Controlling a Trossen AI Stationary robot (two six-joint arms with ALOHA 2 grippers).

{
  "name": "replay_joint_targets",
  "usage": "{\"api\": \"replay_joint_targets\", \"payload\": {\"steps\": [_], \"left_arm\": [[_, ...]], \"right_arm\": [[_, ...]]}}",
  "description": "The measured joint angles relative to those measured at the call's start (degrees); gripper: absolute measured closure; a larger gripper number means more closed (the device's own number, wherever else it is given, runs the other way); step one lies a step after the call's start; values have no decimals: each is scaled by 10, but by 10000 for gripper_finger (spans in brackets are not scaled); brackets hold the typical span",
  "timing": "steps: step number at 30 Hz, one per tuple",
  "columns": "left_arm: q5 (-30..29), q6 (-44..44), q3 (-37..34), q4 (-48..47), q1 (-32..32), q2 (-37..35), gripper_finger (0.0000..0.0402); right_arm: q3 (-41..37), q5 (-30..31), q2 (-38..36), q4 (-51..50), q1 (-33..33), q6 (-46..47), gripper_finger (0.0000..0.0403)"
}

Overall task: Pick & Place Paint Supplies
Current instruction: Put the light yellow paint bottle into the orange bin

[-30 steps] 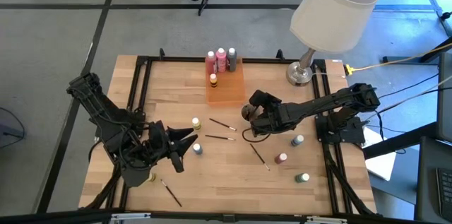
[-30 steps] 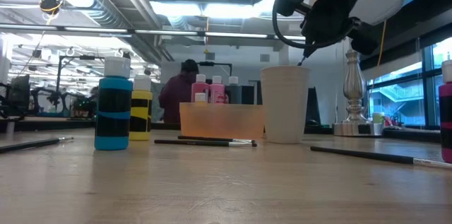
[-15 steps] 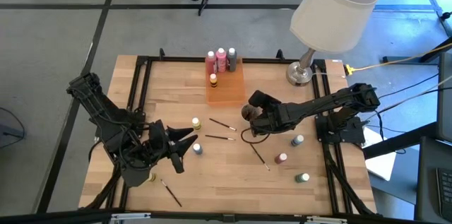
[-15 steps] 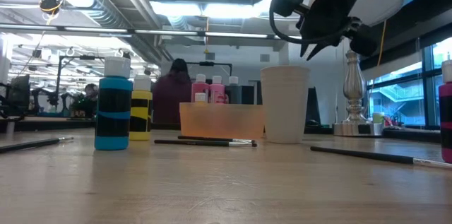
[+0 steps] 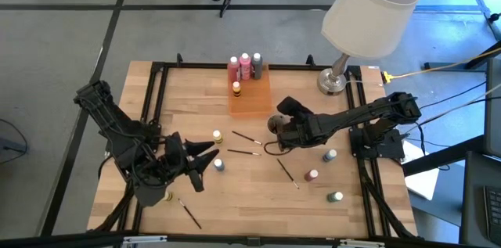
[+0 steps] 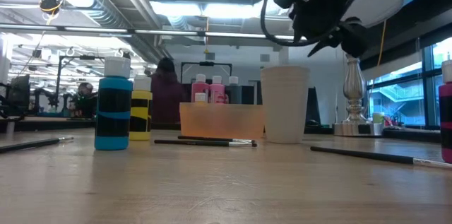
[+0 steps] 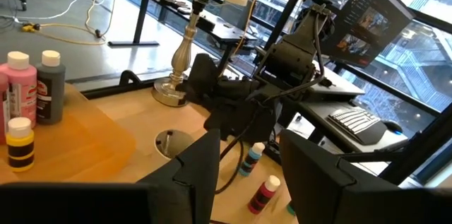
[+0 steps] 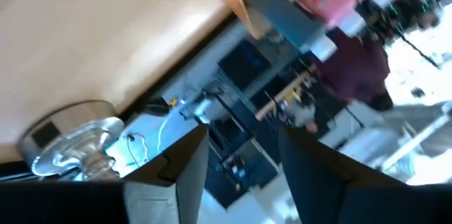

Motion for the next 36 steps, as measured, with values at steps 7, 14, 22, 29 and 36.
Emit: {"api": "replay_joint_targets", "payload": {"steps": [7, 14, 22, 29, 36], "left_arm": [[16, 0, 0, 0, 0, -15, 258], [19, 20, 0, 0, 0, -36, 258], [19, 60, 0, 0, 0, -42, 258], [41, 63, 0, 0, 0, -47, 258], [89, 39, 0, 0, 1, -78, 258]], "right_arm": [[21, 18, -3, -70, 0, 86, 215], [78, -20, -3, -222, 19, 206, 215], [157, -107, -13, -268, 66, 276, 215], [251, -111, -12, -268, 109, 314, 215], [347, -110, -11, -268, 155, 364, 215]]}}
